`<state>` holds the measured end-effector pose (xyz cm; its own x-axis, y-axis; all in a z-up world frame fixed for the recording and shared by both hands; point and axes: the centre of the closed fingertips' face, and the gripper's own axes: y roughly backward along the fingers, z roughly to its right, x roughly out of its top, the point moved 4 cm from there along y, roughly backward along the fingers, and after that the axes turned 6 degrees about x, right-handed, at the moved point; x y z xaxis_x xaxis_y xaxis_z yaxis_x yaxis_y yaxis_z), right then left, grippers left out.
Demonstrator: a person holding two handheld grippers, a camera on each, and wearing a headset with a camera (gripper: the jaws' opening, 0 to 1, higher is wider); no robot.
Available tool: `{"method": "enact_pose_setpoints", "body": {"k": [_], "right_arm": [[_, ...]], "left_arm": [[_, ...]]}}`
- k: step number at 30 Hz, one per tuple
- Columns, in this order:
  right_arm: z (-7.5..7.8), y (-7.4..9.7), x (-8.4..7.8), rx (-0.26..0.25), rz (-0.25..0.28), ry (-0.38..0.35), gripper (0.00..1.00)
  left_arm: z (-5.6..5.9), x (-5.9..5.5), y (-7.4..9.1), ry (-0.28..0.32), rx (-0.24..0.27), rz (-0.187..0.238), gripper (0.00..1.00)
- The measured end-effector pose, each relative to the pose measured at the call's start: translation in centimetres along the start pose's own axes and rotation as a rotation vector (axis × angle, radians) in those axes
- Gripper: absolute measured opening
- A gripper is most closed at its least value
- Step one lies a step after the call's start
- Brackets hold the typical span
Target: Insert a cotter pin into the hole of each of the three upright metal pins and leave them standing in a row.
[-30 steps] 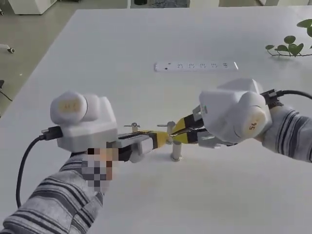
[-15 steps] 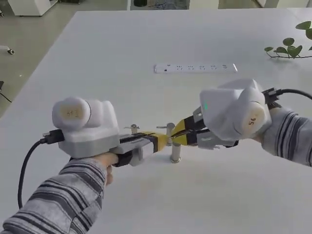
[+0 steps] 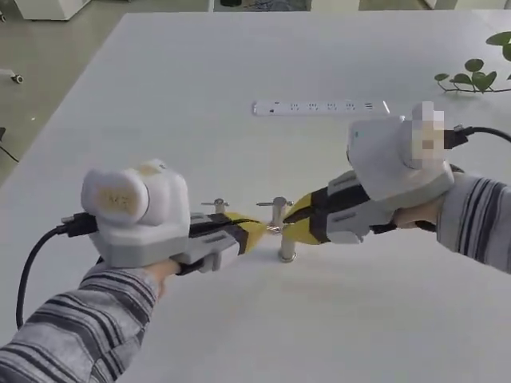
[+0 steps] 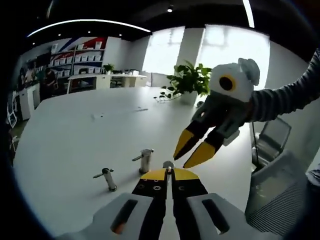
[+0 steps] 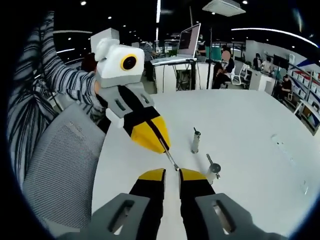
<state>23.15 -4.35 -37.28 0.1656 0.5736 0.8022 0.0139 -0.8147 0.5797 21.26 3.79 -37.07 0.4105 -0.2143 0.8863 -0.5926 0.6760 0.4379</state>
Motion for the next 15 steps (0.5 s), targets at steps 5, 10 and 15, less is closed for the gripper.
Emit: {"method": "enact_pose_setpoints", "body": {"k": [5,10,15], "right_arm": [[-0.5,0.2,-0.1,0.031,0.081,-0.111,0.08],[-1.3,0.4,-0.7,0.094,0.098,-0.159,0.10],[-2.2,0.4,-1.1,0.136,0.115,-0.183,0.12]], "left_arm": [[0.7,-0.2,0.6,-0.067,-0.052,0.024,0.00],[0.9,-0.5,0.8,-0.065,-0.074,0.022,0.00],[1.3,-0.6,1.1,-0.054,-0.111,0.037,0.00]]}}
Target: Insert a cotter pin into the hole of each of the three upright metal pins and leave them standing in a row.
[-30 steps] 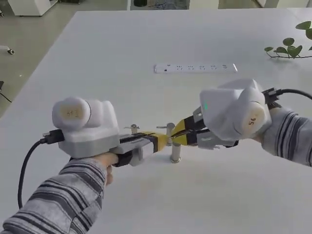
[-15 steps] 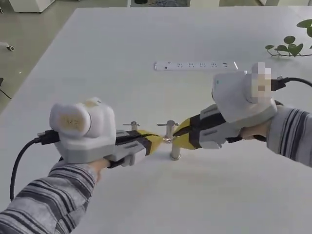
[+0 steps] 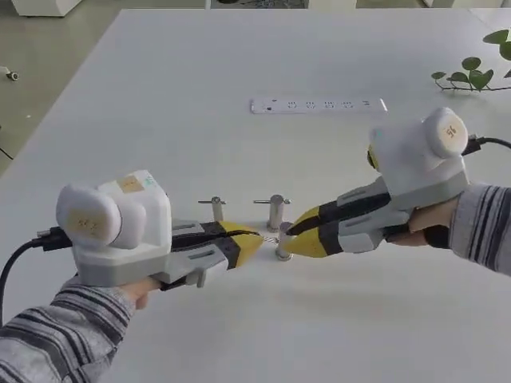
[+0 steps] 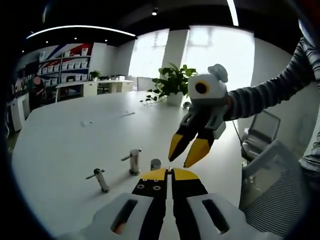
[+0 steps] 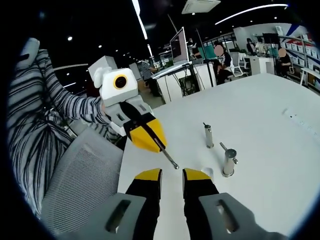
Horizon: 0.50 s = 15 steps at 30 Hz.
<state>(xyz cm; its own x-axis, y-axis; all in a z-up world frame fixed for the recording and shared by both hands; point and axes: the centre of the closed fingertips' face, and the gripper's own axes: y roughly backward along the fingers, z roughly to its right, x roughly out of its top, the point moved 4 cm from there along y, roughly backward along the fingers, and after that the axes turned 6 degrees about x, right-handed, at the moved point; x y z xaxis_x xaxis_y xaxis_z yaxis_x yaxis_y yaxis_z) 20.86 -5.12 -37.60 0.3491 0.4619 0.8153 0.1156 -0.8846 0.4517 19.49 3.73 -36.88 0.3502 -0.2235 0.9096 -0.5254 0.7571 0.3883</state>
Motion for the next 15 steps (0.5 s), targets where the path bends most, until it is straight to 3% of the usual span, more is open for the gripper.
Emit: {"method": "enact_pose_setpoints", "body": {"k": [8,15], "right_arm": [[-0.7,-0.2,-0.5,0.043,0.014,-0.031,0.11],[-2.0,-0.9,-0.5,0.113,0.008,-0.033,0.09]], "left_arm": [[1.5,-0.1,0.4,-0.032,-0.080,-0.003,0.00],[2.2,-0.3,0.8,-0.038,-0.113,-0.002,0.00]]}}
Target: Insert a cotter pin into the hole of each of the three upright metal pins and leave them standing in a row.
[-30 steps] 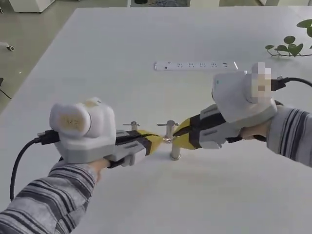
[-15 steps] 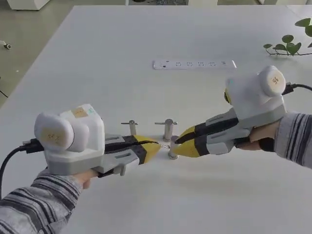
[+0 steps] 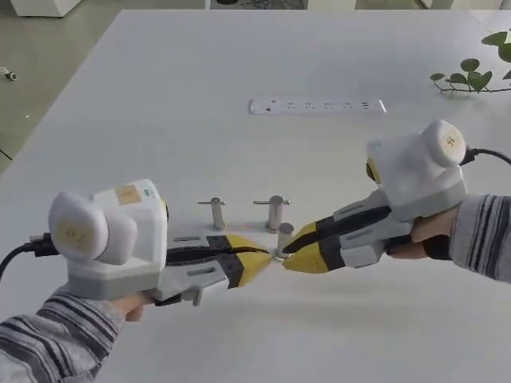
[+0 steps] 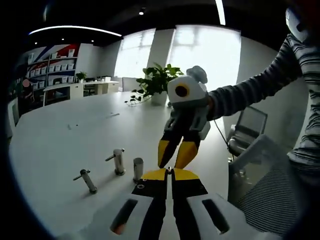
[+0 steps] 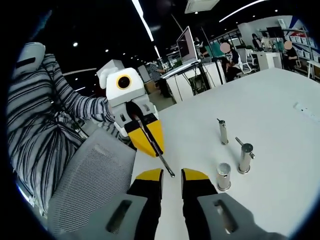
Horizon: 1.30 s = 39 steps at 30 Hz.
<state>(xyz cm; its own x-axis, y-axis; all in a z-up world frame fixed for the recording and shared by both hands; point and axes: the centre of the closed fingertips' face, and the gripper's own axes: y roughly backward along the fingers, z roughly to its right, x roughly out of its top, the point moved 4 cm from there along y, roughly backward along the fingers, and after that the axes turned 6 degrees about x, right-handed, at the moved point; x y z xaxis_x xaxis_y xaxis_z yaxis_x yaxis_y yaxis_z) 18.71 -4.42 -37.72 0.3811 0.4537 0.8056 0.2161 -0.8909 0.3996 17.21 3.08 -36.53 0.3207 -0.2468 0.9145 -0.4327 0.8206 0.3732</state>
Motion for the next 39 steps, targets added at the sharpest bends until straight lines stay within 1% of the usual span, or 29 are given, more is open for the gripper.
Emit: {"method": "enact_pose_setpoints", "body": {"k": [3,6,14,15,18,19,21,22,24,26,28,29,31,32,34,35,36,37,38,39], "right_arm": [[-0.1,-0.3,0.1,0.011,-0.001,0.005,0.07],[-0.2,-0.4,0.2,0.017,-0.001,0.006,0.06],[-0.2,-0.4,0.4,0.019,-0.008,0.032,0.02],[-0.3,-0.3,0.4,0.019,-0.016,0.051,0.01],[-0.4,-0.1,0.3,0.029,-0.030,0.077,0.00],[-0.5,0.0,0.3,0.028,-0.041,0.116,0.00],[-0.5,0.1,0.3,0.017,-0.062,0.156,0.00],[-0.4,0.1,0.3,0.007,-0.069,0.168,0.00],[-0.5,0.1,0.2,0.007,-0.092,0.202,0.00],[-0.5,0.1,0.1,0.008,-0.111,0.223,0.00],[-0.5,0.1,0.1,0.012,-0.130,0.247,0.00],[-0.4,0.1,0.0,0.006,-0.138,0.255,0.00],[-0.2,0.2,0.0,-0.004,-0.156,0.275,0.00],[0.0,0.3,0.0,-0.012,-0.162,0.284,0.00],[0.4,0.6,0.0,-0.031,-0.177,0.288,0.00],[0.7,0.7,0.0,-0.045,-0.181,0.283,0.00],[1.0,0.9,-0.1,-0.065,-0.187,0.283,0.00],[1.6,1.2,-0.2,-0.081,-0.210,0.292,0.00],[1.9,1.4,-0.3,-0.089,-0.222,0.306,0.00],[2.0,1.4,-0.3,-0.096,-0.220,0.298,0.00]], "left_arm": [[0.1,0.1,0.1,0.010,-0.007,0.009,0.00],[0.2,0.4,0.2,0.039,-0.021,0.031,0.00],[0.1,0.2,0.3,0.064,-0.024,0.031,0.00],[0.1,0.2,0.3,0.069,-0.024,0.028,0.00],[0.3,0.2,0.2,0.073,-0.032,0.030,0.00],[0.3,0.2,0.2,0.074,-0.033,0.030,0.00],[0.3,0.2,0.1,0.076,-0.032,0.028,0.00],[0.3,0.2,0.0,0.080,-0.027,0.025,0.00],[0.2,0.0,-0.1,0.085,-0.025,0.018,0.00],[0.0,0.0,-0.2,0.074,-0.007,0.016,0.01],[-0.1,0.0,-0.3,0.068,-0.002,0.018,0.02],[-0.3,0.0,-0.3,0.060,0.011,0.020,0.03],[-0.3,-0.1,-0.3,0.057,0.013,0.016,0.02],[-0.5,-0.1,-0.3,0.051,0.023,0.013,0.03],[-0.8,-0.3,-0.4,0.040,0.042,0.005,0.07],[-1.1,-0.4,-0.4,0.033,0.065,0.003,0.12],[-1.1,-0.4,-0.5,0.030,0.064,0.004,0.15],[-1.1,-0.5,-0.5,0.031,0.064,0.003,0.15],[-1.3,-0.6,-0.6,0.036,0.075,0.003,0.14],[-1.3,-0.6,-0.6,0.035,0.080,0.005,0.15]]}}
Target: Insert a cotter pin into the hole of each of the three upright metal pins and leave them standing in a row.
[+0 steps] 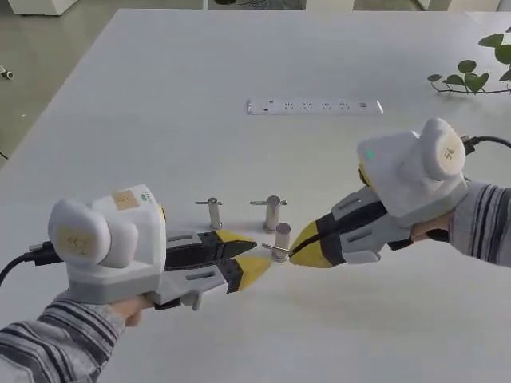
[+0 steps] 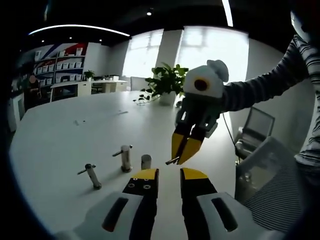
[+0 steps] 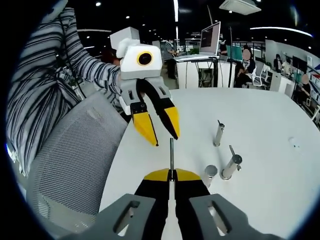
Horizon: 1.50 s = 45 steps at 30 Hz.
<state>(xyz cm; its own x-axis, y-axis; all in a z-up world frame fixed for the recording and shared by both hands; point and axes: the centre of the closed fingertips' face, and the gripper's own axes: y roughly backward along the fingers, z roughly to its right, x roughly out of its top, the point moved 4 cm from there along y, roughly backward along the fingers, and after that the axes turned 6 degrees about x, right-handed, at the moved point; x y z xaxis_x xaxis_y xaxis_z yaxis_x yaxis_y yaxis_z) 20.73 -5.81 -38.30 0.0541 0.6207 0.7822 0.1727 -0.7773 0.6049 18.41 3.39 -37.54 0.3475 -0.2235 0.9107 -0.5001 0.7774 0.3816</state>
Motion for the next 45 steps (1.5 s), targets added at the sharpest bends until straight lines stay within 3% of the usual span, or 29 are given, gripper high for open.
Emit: {"method": "enact_pose_setpoints", "body": {"k": [7,11,19,21,32,45], "right_arm": [[1.2,0.8,-0.9,-0.044,-0.037,-0.009,0.00],[1.6,1.1,-1.5,-0.059,-0.069,-0.019,0.00],[2.2,1.5,-2.8,-0.081,-0.141,-0.042,0.00],[2.4,1.6,-3.3,-0.085,-0.173,-0.039,0.00],[2.9,1.4,-4.0,-0.082,-0.204,-0.071,0.00],[3.6,1.1,-4.2,-0.066,-0.235,-0.065,0.00]], "left_arm": [[0.1,-0.3,-0.9,-0.012,0.070,0.046,0.22],[-0.1,-1.0,-1.6,-0.024,0.125,0.029,0.25],[-1.4,-2.0,-2.6,0.023,0.212,0.005,0.25],[-1.5,-2.1,-2.8,0.023,0.225,-0.004,0.24],[-2.2,-2.4,-4.9,0.020,0.269,-0.021,0.22],[-2.3,-3.5,-7.3,-0.013,0.289,-0.096,0.19]]}}
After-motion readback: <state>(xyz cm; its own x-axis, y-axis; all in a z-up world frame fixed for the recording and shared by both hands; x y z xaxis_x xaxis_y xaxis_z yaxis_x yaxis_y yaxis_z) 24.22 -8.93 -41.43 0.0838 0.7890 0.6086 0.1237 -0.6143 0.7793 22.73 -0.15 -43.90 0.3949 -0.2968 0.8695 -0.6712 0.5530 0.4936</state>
